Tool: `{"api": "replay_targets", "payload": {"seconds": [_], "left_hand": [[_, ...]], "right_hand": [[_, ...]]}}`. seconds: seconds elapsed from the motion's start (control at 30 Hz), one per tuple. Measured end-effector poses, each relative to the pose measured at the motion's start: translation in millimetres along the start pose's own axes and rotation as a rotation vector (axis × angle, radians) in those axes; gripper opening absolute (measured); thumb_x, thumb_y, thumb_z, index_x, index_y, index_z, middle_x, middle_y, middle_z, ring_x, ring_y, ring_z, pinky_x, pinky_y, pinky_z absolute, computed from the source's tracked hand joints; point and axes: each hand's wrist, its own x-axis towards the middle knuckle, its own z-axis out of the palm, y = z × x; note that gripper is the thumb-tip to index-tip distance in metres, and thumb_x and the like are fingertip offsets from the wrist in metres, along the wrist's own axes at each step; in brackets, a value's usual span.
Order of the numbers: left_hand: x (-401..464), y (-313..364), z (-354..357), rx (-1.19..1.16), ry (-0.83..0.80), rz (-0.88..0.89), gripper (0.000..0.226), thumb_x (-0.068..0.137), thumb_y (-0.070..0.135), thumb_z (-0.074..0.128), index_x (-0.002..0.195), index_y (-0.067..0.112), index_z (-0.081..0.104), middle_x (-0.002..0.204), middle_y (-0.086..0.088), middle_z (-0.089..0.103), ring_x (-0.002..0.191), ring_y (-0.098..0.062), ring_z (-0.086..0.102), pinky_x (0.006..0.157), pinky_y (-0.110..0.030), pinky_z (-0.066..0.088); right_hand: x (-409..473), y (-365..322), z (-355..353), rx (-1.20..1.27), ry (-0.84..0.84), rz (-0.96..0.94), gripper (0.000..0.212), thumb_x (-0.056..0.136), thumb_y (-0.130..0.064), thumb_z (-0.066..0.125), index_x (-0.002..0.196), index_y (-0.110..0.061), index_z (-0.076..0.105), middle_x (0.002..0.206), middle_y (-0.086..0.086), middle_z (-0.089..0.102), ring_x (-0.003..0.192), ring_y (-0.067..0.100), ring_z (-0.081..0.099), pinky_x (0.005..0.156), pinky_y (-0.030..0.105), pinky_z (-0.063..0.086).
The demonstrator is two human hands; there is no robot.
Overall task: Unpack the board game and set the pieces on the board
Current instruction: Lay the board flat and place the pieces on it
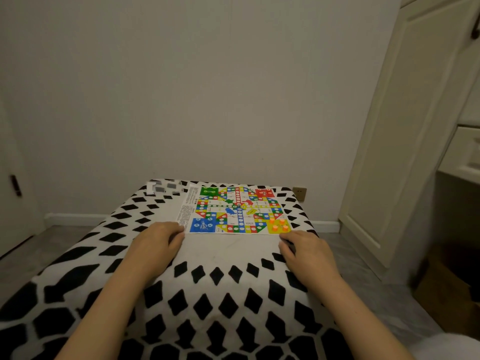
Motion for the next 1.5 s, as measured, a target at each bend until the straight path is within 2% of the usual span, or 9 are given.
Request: {"api": "replay_targets", "payload": {"seconds": [0.17,0.43,0.93,1.17,1.5], "left_hand": [[-6,-2,-3,-0.022,-0.018,-0.013,0.039,0.094,0.037,0.045,0.13,0.025,0.05,0.135,0.003,0.053,0.12,-0.011,0.049,0.099,-0.031,0.042],[-13,-6,-7,-0.032,-0.04,-0.022,0.038,0.094,0.038,0.044,0.13,0.027,0.051,0.137,0.006,0.051,0.123,-0.01,0.047,0.101,-0.032,0.04],[-32,-11,-17,-0.05,-0.031,-0.033,0.037,0.094,0.036,0.045,0.13,0.028,0.051,0.136,0.008,0.051,0.124,-0.009,0.046,0.103,-0.032,0.039],[-38,-13,-21,-0.07,-0.028,-0.03,0.036,0.093,0.035,0.048,0.128,0.027,0.052,0.134,0.007,0.053,0.123,-0.008,0.046,0.102,-0.031,0.039],[-46,-11,-26,-0.086,-0.007,-0.021,0.035,0.093,0.033,0.048,0.127,0.026,0.054,0.133,0.005,0.054,0.122,-0.009,0.047,0.102,-0.031,0.04]], "right_hand": [[-5,0,0,-0.002,0.003,0.004,0.036,0.094,-0.04,0.042,0.124,-0.028,0.057,0.125,-0.01,0.06,0.114,0.01,0.053,0.102,0.034,0.041],[-12,-1,1,0.001,0.015,0.01,0.034,0.094,-0.038,0.041,0.122,-0.028,0.059,0.121,-0.009,0.062,0.108,0.012,0.054,0.092,0.029,0.043],[-28,-8,4,0.03,0.079,0.002,0.032,0.094,-0.036,0.042,0.119,-0.028,0.061,0.117,-0.009,0.063,0.107,0.01,0.055,0.09,0.027,0.04],[-33,-10,6,0.068,0.117,-0.008,0.03,0.093,-0.033,0.044,0.115,-0.027,0.063,0.109,-0.008,0.066,0.099,0.009,0.056,0.088,0.026,0.044],[-38,-12,5,0.102,0.123,-0.014,0.029,0.093,-0.03,0.044,0.113,-0.025,0.065,0.109,-0.006,0.066,0.1,0.01,0.056,0.09,0.028,0.044]]}}
